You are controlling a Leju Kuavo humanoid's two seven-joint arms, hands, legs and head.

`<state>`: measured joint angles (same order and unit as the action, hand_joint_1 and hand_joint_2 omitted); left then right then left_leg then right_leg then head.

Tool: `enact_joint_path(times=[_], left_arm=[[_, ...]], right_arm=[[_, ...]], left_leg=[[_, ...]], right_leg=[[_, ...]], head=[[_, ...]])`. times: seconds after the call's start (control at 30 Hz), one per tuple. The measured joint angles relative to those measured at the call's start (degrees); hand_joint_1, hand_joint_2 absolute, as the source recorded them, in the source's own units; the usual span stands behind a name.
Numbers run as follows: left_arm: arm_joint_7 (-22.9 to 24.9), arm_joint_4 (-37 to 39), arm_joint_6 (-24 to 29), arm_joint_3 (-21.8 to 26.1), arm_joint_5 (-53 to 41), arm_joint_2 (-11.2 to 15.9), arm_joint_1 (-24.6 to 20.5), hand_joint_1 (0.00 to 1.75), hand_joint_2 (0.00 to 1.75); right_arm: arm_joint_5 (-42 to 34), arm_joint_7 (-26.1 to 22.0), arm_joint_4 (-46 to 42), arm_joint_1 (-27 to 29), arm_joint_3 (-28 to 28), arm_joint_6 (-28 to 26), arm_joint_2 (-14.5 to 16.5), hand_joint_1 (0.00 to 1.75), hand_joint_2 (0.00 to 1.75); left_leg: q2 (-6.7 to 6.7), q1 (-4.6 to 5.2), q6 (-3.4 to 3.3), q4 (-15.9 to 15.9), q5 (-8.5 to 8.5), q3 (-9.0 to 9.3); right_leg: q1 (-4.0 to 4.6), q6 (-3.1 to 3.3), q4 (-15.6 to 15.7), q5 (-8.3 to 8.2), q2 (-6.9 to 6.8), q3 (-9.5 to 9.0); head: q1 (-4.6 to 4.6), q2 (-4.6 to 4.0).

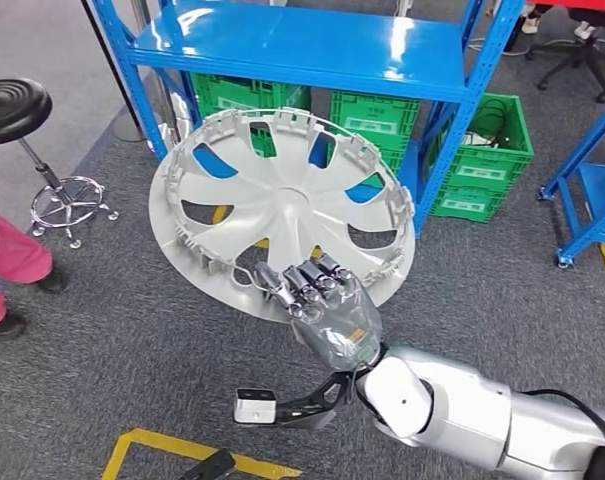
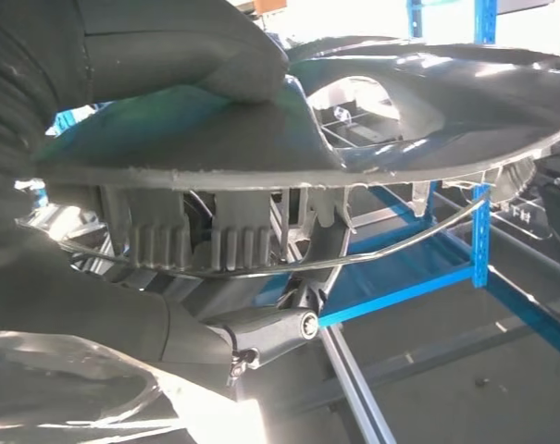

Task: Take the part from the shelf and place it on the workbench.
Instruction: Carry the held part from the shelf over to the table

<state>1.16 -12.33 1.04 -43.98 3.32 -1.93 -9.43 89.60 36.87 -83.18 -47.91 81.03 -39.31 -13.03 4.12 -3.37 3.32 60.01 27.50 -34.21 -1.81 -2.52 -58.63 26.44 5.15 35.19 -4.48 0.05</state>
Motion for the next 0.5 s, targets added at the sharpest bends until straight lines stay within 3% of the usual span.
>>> enact_joint_path(times=[0.07, 0.13, 0.2, 0.23, 0.3, 0.33, 0.37, 0.43, 0.5], left_arm=[[0.0, 0.0, 0.0, 0.0, 0.0, 0.0, -0.2, 0.0, 1.75], [0.0, 0.0, 0.0, 0.0, -0.1, 0.0, -0.2, 0.0, 1.75], [0.0, 0.0, 0.1, 0.0, -0.2, 0.1, -0.2, 0.0, 1.75], [0.0, 0.0, 0.1, 0.0, -0.2, 0.1, -0.1, 0.0, 1.75], [0.0, 0.0, 0.1, 0.0, -0.2, 0.2, -0.1, 0.0, 1.75], [0.0, 0.0, 0.0, 0.0, -0.2, 0.2, -0.1, 0.0, 1.75], [0.0, 0.0, 0.0, 0.0, -0.2, 0.2, -0.1, 0.0, 1.75], [0.0, 0.0, 0.0, 0.0, -0.3, 0.0, 0.0, 0.0, 1.75], [0.0, 0.0, 0.0, 0.0, -0.3, -0.2, 0.1, 0.0, 1.75]], right_arm=[[0.0, 0.0, 0.0, 0.1, 0.0, 0.0, 0.0, 1.75, 1.75], [0.0, 0.0, 0.0, 0.2, 0.1, 0.0, 0.0, 1.75, 1.75], [0.0, 0.0, 0.0, 0.1, 0.1, 0.0, 0.0, 1.75, 1.75], [0.0, 0.0, 0.0, 0.1, 0.1, 0.0, 0.0, 1.75, 1.75], [0.0, 0.0, 0.0, 0.1, 0.1, 0.0, 0.0, 1.75, 1.75], [0.0, 0.0, 0.0, 0.1, 0.1, 0.0, 0.0, 1.75, 1.75], [0.0, 0.0, 0.0, 0.1, 0.1, 0.0, 0.0, 1.75, 1.75], [0.0, 0.0, 0.0, 0.0, 0.0, 0.0, 0.0, 1.75, 1.75], [0.0, 0.0, 0.0, -0.3, -0.1, 0.0, 0.1, 1.75, 1.75]], left_leg=[[-0.79, 0.26, -0.99, 0.2, 0.28, -0.15], [-1.93, 0.51, -2.02, 0.0, 0.2, 0.01], [-3.17, 0.86, -2.65, -0.2, 0.08, 0.08], [-3.83, 1.1, -2.83, -0.2, 0.09, 0.06], [-5.11, 1.67, -3.08, -0.2, 0.19, 0.13], [-5.71, 1.99, -3.22, -0.2, 0.26, 0.22], [-6.27, 2.3, -3.35, -0.2, 0.34, 0.36], [-7.34, 2.78, -3.53, -0.3, 0.5, 0.63], [-8.47, 3.05, -3.47, -0.4, 0.56, 0.67]], right_leg=[[-0.28, -0.48, -0.3, -0.16, 0.15, 0.78], [-0.23, -0.68, -2.6, 1.17, -1.85, 2.19], [0.08, -0.59, -9.3, 4.3, -4.24, 5.51], [0.18, -0.46, -13.2, 5.78, -4.66, 7.39], [0.5, 0.11, -17.0, 6.45, -4.9, 9.23], [0.8, 0.65, -15.8, 5.36, -5.05, 8.59], [1.31, 1.46, -12.6, 3.55, -5.5, 6.84], [2.79, 3.49, -4.9, 0.95, -8.26, 2.53], [3.83, 4.55, -0.9, 0.56, -10.08, 0.29]], head=[[0.39, 0.01], [0.8, 0.02], [1.07, 0.02], [1.11, 0.02], [1.12, 0.02], [1.12, 0.02], [1.11, 0.02], [1.07, 0.02], [1.18, 0.02]])
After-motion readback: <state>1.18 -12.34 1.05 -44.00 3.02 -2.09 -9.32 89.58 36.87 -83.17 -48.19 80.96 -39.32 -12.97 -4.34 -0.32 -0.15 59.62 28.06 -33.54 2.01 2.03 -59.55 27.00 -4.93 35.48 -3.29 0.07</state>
